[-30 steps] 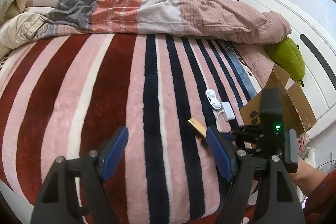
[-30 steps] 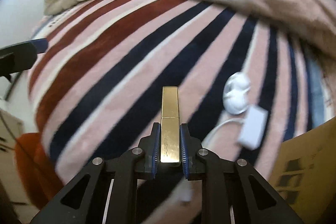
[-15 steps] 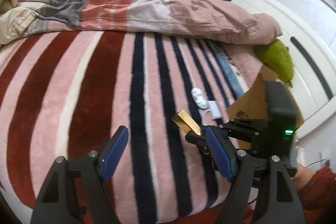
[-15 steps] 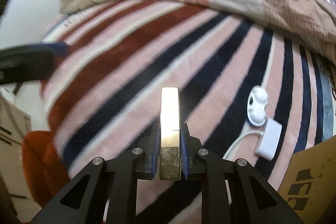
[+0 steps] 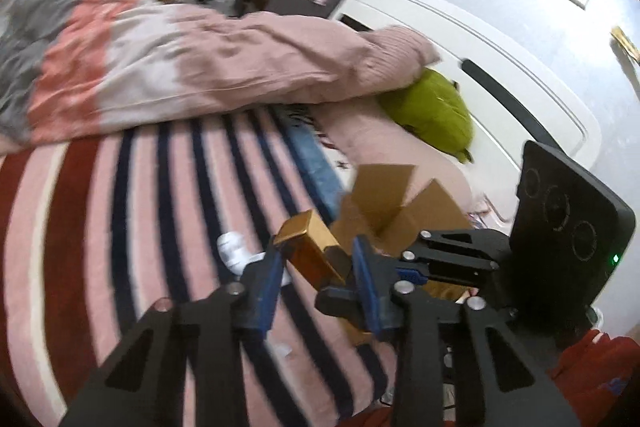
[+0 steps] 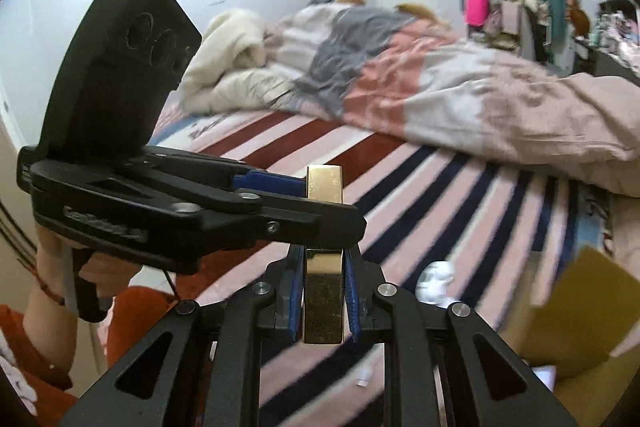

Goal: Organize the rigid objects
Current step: 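Lower the gold bar into the cardboard box and open the right gripper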

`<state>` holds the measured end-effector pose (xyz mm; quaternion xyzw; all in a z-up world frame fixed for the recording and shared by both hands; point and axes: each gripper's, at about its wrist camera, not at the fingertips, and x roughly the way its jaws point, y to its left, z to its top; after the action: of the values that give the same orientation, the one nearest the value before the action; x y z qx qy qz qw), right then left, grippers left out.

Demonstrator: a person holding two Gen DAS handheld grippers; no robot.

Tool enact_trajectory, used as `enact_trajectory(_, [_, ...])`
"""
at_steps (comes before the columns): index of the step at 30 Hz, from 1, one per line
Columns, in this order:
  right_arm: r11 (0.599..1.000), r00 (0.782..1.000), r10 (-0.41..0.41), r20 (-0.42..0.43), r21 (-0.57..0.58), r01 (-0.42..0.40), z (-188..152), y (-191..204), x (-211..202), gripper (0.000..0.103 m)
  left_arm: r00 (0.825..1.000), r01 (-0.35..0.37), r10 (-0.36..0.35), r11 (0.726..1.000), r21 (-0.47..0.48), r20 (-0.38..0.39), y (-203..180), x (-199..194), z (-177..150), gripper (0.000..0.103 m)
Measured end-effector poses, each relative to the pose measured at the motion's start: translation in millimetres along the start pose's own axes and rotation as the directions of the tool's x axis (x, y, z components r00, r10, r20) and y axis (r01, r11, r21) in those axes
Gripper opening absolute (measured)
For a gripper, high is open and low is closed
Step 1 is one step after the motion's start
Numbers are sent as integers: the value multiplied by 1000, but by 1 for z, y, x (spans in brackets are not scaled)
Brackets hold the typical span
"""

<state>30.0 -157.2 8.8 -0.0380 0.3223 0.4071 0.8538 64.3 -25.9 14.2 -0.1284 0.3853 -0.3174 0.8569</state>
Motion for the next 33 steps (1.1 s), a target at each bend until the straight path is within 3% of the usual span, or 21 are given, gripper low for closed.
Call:
enact_trajectory(11, [977,996,-90,-2,192,89,-34,-93,-69,13,988,76,-54,986,148,-147,-84,93,33,27])
enact_trajectory(14, [971,995,-100,-17,218,101,-41,-109,-78,13,977,83,-52,986,143,-206,-92,113,32,27])
enact_trajectory(17, [969,990,-110,-84,213,126,-50,-118,-75,13,964,74,-27,983,168,-264,-96,127,25,27])
enact_trajectory(21, [964,980,-67,-187,241,112,-65,-128,-61,13,941,52,15,981,188,-337,-97,143,17,27])
enact_trajectory(25, [962,964,-72,-254,238,134,-68,-130,-54,14,943,7,60,980,201,-327,-97,143,15,30])
enact_trajectory(28, [961,957,-92,-274,228,157,-68,-127,-53,14,955,-38,96,977,208,-280,-93,131,17,50])
enact_trajectory(30, [960,957,-95,-275,228,161,-67,-126,-53,15,963,-41,92,979,199,-254,-89,119,20,54])
enact_trajectory(33, [958,957,-106,-270,231,171,-65,-123,-57,26,976,-60,94,984,170,-199,-79,95,22,63])
